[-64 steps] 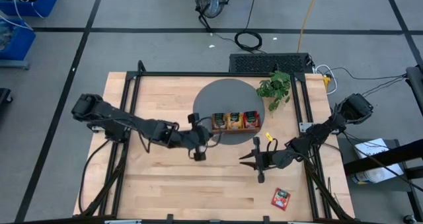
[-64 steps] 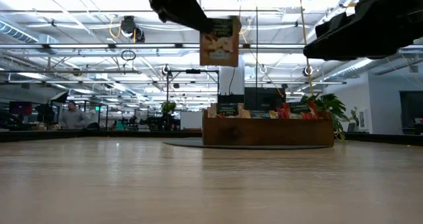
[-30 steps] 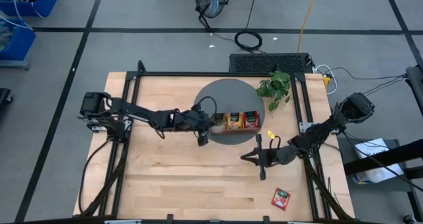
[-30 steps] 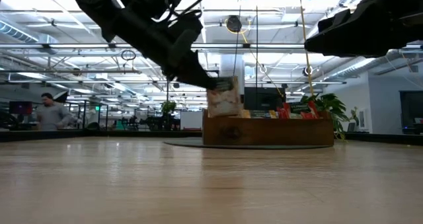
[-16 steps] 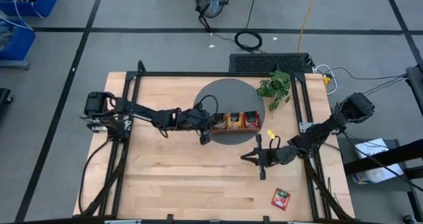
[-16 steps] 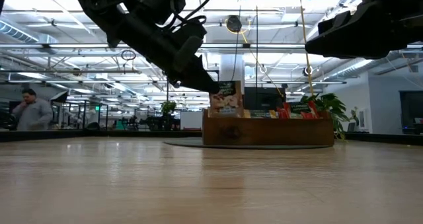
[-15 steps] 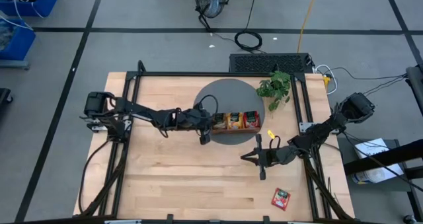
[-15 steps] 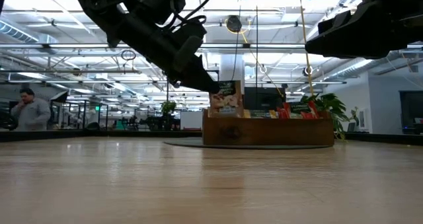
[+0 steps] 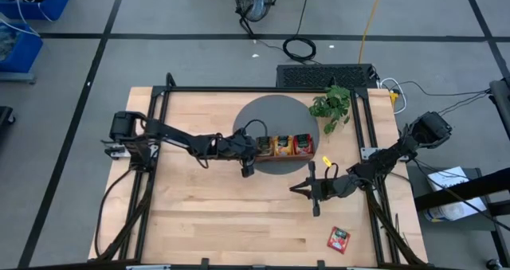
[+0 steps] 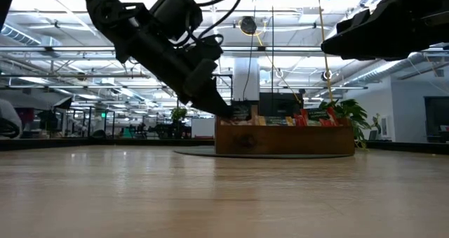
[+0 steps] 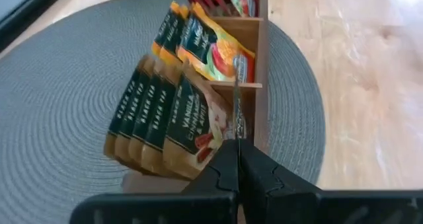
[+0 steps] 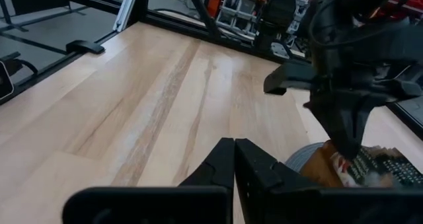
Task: Pick & Place Tea
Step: Put the brown tea bag into the left section of the wooden organiser
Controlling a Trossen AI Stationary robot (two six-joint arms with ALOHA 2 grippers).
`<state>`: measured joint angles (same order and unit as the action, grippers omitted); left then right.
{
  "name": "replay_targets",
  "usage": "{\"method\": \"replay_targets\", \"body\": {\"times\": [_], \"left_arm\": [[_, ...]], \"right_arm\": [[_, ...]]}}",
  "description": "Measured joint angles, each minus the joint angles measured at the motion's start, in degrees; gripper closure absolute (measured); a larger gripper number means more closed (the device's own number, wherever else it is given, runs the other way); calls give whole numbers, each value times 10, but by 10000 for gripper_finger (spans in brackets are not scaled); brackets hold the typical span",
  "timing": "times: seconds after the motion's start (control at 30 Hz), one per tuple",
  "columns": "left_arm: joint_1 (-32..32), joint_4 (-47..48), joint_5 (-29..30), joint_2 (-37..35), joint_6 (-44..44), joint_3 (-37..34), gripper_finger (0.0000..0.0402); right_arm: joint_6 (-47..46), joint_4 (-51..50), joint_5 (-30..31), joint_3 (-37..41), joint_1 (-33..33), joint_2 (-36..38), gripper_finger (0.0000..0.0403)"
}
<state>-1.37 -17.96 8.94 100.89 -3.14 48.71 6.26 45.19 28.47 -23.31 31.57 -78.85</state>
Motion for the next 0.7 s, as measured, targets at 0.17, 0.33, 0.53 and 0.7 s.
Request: {"method": "replay_targets", "body": {"times": [0.17, 0.33, 0.53, 0.7], "left_arm": [[0, -22, 1, 19, 0, 1, 392], [0, -30, 0, 19, -11, 1, 373], [0, -31, -2, 18, -26, 0, 315], [0, -27, 1, 6, -28, -1, 248]], "right_arm": [[-2, -4, 0, 0, 0, 0, 401], [-11, -5, 0, 0, 0, 0, 402], [-18, -7, -2, 0, 0, 0, 402], [-21, -8, -2, 0, 0, 0, 401]]}}
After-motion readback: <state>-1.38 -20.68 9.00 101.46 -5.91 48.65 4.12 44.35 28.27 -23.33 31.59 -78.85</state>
